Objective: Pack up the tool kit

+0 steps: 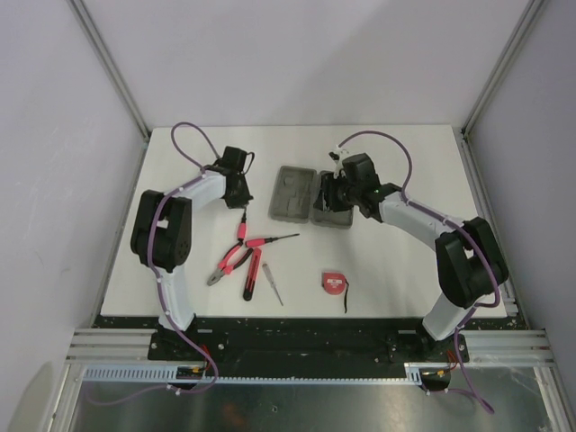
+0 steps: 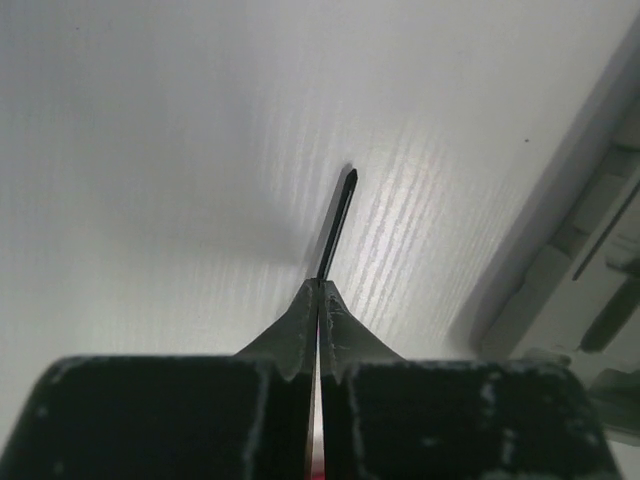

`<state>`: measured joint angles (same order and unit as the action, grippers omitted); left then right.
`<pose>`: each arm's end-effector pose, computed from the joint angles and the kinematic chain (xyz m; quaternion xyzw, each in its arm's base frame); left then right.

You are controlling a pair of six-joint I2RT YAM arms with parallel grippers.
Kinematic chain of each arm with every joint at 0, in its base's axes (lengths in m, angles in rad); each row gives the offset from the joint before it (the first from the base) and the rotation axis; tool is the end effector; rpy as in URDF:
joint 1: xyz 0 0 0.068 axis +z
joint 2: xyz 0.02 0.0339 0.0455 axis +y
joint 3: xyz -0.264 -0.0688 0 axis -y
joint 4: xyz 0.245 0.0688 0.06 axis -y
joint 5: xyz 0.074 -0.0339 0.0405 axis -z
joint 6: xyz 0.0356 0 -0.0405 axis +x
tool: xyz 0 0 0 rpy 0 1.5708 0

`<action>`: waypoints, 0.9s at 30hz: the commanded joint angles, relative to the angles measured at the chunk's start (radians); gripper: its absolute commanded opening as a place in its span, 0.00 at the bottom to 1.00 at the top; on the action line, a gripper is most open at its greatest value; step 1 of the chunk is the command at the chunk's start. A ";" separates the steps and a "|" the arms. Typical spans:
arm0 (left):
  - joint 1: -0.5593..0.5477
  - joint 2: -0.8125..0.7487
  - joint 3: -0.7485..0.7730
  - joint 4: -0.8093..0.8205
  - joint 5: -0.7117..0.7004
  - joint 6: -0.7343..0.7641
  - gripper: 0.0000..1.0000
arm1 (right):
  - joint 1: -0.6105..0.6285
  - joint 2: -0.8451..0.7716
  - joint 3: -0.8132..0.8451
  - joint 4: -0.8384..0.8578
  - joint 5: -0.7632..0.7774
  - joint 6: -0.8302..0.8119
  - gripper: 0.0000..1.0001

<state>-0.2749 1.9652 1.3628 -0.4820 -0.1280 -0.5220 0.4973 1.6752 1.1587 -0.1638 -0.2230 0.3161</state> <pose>0.3943 -0.1065 0.1712 -0.1346 0.9593 -0.0360 0.2456 0.3256 0.1857 0.2389 -0.1289 0.8889 0.2615 0.3534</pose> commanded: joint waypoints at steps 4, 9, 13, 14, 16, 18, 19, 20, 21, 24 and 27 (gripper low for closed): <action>-0.007 -0.101 0.036 0.000 0.065 -0.011 0.00 | 0.044 0.012 0.023 0.056 -0.019 0.004 0.54; -0.005 -0.142 -0.020 -0.003 0.046 0.011 0.40 | 0.088 0.034 0.041 0.042 0.026 0.017 0.61; -0.028 -0.211 -0.105 -0.013 0.033 0.093 0.71 | 0.097 0.045 0.042 0.020 0.044 0.033 0.62; -0.036 -0.224 -0.127 -0.017 0.017 0.107 0.74 | 0.097 0.047 0.042 0.014 0.048 0.034 0.62; -0.045 -0.246 -0.169 -0.027 -0.007 0.119 0.76 | 0.097 0.047 0.042 0.001 0.058 0.035 0.61; -0.048 -0.251 -0.200 -0.030 0.003 0.121 0.75 | 0.098 0.044 0.042 -0.012 0.069 0.035 0.61; -0.049 -0.249 -0.210 -0.030 0.013 0.121 0.73 | 0.098 0.044 0.042 -0.018 0.076 0.037 0.61; -0.051 -0.245 -0.216 -0.030 0.018 0.119 0.71 | 0.097 0.043 0.042 -0.024 0.083 0.039 0.61; -0.054 -0.238 -0.221 -0.030 0.023 0.117 0.65 | 0.097 0.042 0.042 -0.030 0.089 0.042 0.60; -0.060 -0.217 -0.217 -0.031 0.029 0.114 0.52 | 0.095 0.039 0.042 -0.042 0.098 0.047 0.60; -0.062 -0.190 -0.200 -0.031 0.019 0.113 0.48 | 0.095 0.036 0.042 -0.051 0.102 0.052 0.59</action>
<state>-0.3298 1.7542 1.1404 -0.5243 -0.1001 -0.4255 0.5938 1.7168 1.1618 -0.1986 -0.1516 0.3511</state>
